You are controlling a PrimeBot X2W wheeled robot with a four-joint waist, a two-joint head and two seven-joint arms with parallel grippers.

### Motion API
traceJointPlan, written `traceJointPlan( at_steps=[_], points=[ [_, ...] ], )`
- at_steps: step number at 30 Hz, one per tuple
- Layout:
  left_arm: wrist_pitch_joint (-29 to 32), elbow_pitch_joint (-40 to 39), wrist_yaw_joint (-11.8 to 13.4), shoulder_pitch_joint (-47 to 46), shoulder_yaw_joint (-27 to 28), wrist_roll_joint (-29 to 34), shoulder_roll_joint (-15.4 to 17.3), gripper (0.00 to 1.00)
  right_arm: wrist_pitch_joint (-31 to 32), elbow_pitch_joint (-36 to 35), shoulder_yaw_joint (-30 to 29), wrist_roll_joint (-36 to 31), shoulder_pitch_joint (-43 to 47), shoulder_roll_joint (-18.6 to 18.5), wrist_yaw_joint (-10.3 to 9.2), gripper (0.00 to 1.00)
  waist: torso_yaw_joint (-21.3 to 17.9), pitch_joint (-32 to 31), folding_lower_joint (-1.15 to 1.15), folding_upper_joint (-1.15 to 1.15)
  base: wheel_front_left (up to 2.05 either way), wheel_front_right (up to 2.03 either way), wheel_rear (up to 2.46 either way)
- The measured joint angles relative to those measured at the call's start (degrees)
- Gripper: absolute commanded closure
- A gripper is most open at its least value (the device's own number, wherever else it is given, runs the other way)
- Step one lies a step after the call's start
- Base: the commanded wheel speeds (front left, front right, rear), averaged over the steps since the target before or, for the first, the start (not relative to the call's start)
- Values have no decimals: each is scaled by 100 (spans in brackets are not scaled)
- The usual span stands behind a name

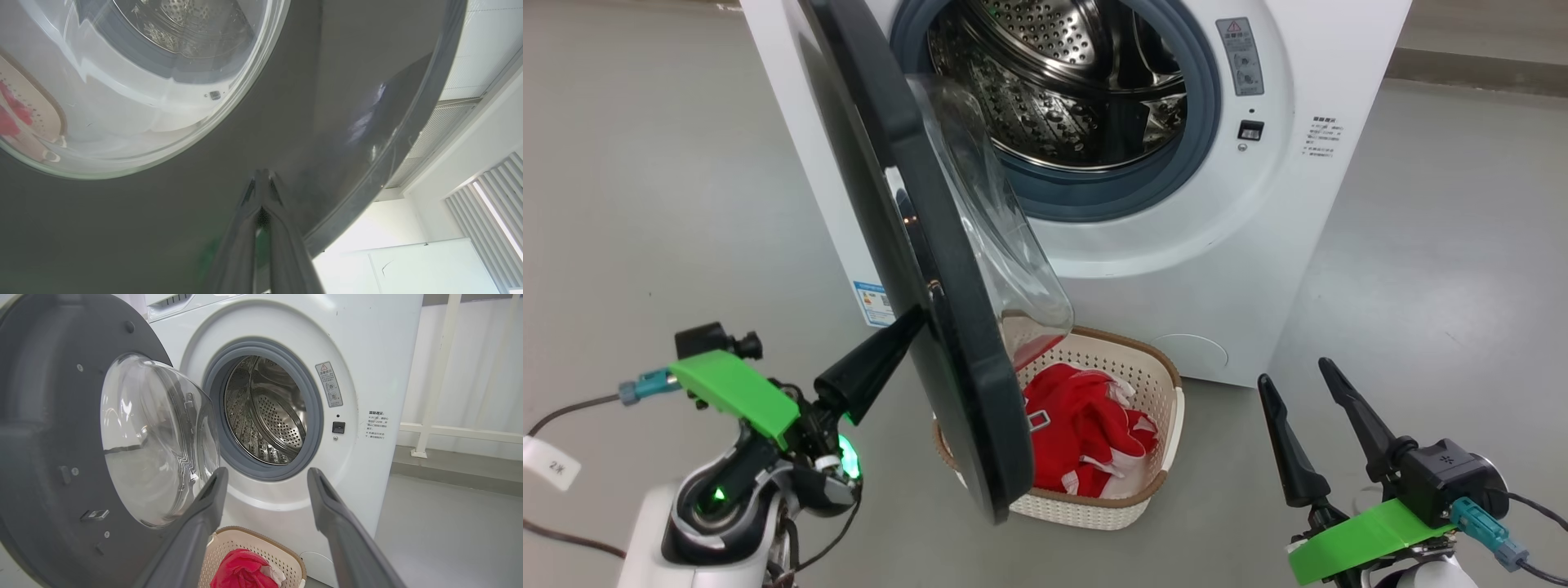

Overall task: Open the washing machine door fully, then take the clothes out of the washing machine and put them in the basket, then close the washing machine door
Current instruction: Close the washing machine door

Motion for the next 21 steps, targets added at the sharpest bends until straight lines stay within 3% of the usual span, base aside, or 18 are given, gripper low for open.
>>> traceJointPlan(
  at_steps=[1, 2, 3, 8, 12, 17, 21],
  points=[
    [-51, -40, -14, 30, 9, 18, 1, 68, 0, 0, 0, 0, 1, 0, 0, 0, 5, -13, 0, 0, 0, 0, 0],
    [-110, -88, -77, 85, 12, 35, 0, 30, 0, 0, 1, 0, 3, -1, 0, 0, 12, -24, 0, 0, 0, 0, 0],
    [-183, -122, -102, 135, 16, 89, 1, 0, 0, 2, 1, 1, 3, -1, 0, 0, 20, -36, 0, 0, 0, 0, 0],
    [-480, -338, -298, 349, 80, 377, 62, 0, 0, 4, 8, 1, 6, -1, 0, 0, 51, -74, 0, 0, 0, 0, 0],
    [-1035, -651, -612, 608, 89, 1070, 267, 0, 0, 9, 8, 1, 10, -4, 0, 0, 84, -95, 0, 0, 0, 0, 0],
    [-2240, -1037, -879, 931, -147, 2905, 755, 0, 0, 8, 11, 1, 13, -3, 0, 0, 113, -103, 0, 0, 0, 0, 0],
    [-3173, -1155, -911, 1135, -495, 4383, 1024, 0, 0, 8, 16, 1, 14, -3, 0, 0, 103, -98, 0, 0, 0, 0, 0]
  ],
)
